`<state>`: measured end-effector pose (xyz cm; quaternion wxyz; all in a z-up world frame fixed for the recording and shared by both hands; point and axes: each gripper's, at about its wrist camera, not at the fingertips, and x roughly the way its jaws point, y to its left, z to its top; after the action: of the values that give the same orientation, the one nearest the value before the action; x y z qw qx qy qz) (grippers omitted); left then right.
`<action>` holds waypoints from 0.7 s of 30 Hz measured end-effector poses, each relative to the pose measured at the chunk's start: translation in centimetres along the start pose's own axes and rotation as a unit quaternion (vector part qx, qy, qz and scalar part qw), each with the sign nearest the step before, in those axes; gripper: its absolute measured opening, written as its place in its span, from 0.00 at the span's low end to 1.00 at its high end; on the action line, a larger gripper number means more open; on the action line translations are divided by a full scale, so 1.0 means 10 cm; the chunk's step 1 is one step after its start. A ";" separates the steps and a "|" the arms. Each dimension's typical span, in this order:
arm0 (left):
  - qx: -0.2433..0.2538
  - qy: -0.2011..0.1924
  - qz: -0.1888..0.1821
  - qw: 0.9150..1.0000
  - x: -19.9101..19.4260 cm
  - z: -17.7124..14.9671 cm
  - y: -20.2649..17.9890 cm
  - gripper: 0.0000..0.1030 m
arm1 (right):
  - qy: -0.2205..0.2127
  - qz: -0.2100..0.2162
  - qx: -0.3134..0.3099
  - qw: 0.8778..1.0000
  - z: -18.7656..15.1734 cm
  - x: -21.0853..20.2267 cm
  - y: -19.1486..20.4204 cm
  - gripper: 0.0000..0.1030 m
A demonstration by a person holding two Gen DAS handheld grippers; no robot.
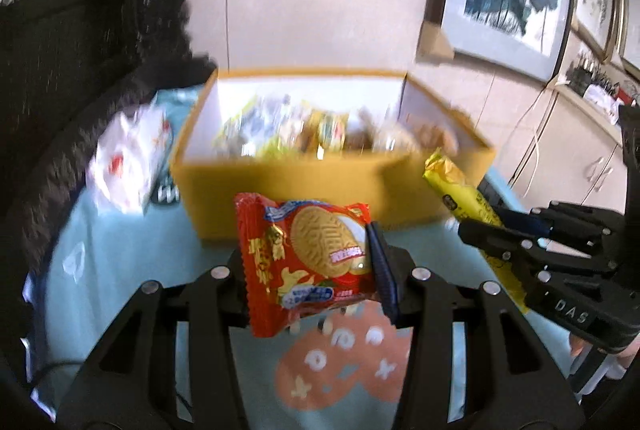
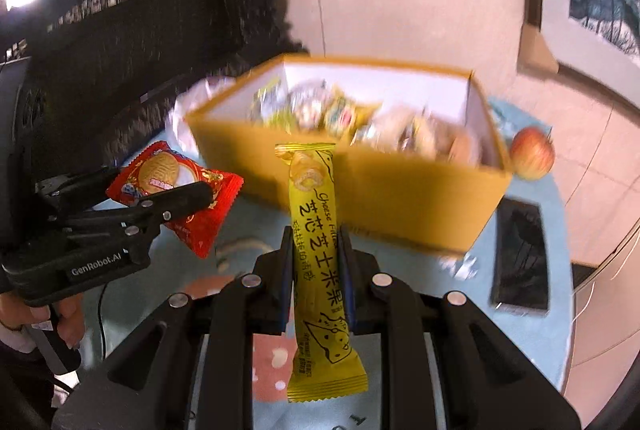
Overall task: Organize snacks
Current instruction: 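Lift both held snacks over the yellow box and open both grippers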
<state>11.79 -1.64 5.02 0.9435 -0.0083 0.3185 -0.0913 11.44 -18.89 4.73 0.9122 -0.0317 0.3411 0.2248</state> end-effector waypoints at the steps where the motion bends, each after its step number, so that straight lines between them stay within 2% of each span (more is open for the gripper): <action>1: 0.003 -0.008 -0.001 1.000 -0.03 0.10 -0.03 0.45 | -0.006 -0.002 0.001 1.000 0.05 -0.03 -0.02 0.20; 4: 0.005 -0.024 0.003 1.000 -0.05 0.36 -0.08 0.45 | -0.025 -0.009 0.005 1.000 0.26 -0.05 -0.10 0.20; 8: -0.007 -0.035 0.018 0.999 0.11 0.75 -0.06 0.45 | -0.040 -0.021 0.008 0.999 0.56 0.04 -0.21 0.20; 11: -0.019 -0.028 0.035 0.999 0.40 0.98 -0.01 0.45 | -0.046 -0.037 0.010 0.998 0.79 0.22 -0.30 0.20; 15: -0.031 -0.002 0.070 0.997 0.89 1.18 0.07 0.47 | -0.037 -0.076 0.014 0.996 0.99 0.67 -0.43 0.21; 16: -0.035 0.002 0.079 0.996 0.98 1.20 0.09 0.55 | -0.035 -0.077 0.021 0.996 1.00 0.75 -0.47 0.24; 17: -0.035 0.005 0.094 0.995 1.05 1.20 0.11 0.68 | -0.033 -0.080 0.031 0.996 0.99 0.81 -0.53 0.35; 18: -0.033 0.003 0.111 0.993 1.07 1.18 0.11 0.92 | -0.039 -0.082 0.036 0.995 0.98 0.81 -0.55 0.49; 19: -0.027 -0.012 0.130 0.991 1.06 1.15 0.11 0.95 | -0.052 -0.081 0.038 0.995 0.95 0.78 -0.56 0.54; 21: -0.020 -0.021 0.140 0.990 1.06 1.11 0.12 0.95 | -0.060 -0.082 0.027 0.994 0.90 0.75 -0.54 0.56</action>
<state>26.93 -2.84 7.43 0.9529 0.0152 0.2989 0.0481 24.24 -18.90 6.38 0.9468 -0.0211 0.2883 0.1416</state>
